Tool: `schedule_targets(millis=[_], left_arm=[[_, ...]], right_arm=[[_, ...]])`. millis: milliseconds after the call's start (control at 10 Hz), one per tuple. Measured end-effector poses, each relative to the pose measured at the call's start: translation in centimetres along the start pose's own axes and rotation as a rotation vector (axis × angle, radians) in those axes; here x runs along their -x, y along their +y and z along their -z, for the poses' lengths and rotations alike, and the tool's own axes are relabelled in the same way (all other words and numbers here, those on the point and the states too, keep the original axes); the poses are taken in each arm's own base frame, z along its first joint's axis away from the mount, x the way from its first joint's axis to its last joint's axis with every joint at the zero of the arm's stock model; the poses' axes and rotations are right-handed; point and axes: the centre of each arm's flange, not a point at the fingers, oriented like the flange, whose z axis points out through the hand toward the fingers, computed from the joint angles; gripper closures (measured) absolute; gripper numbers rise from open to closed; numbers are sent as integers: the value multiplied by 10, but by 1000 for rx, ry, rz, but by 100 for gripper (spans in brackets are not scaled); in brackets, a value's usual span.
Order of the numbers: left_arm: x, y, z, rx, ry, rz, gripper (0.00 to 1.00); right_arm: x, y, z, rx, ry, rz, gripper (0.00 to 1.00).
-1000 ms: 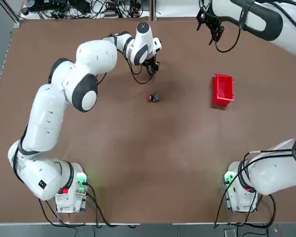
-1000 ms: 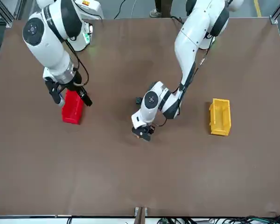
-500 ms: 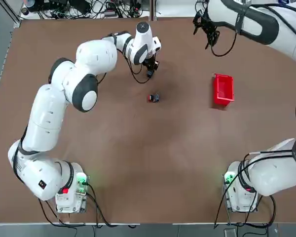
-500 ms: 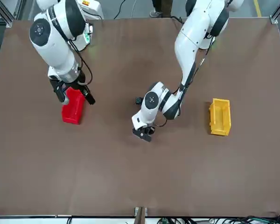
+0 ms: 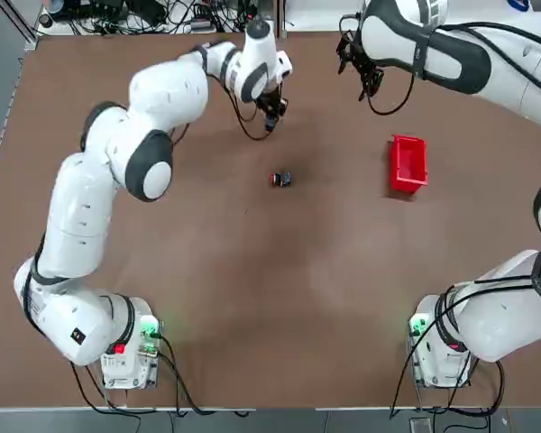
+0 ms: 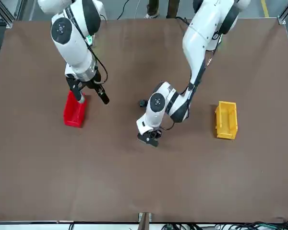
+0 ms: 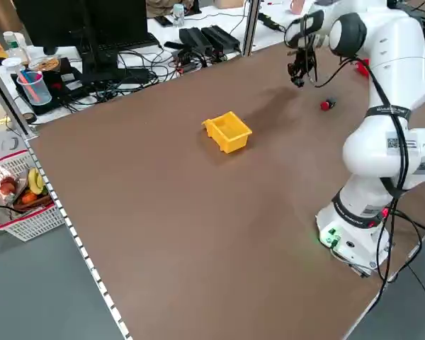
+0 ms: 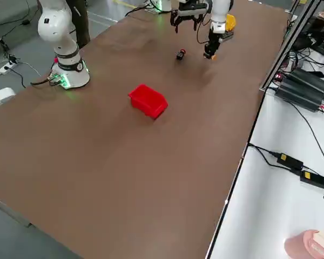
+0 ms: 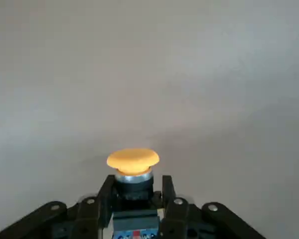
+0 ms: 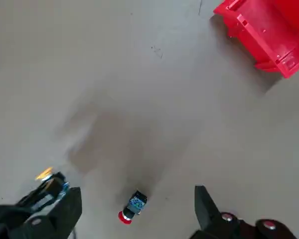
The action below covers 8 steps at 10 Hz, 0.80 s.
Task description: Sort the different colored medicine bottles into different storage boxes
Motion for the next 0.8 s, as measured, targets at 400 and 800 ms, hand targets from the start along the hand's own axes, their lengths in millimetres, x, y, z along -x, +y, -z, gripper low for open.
schedule_targets(millis=[400, 800], left_arm=[[5, -111, 84, -51, -62, -27, 59], [75, -283, 90, -80, -189, 79, 59]], right_arm=[[11, -10, -15, -25, 5, -31, 0], [90, -39, -136, 4, 31, -153, 0]])
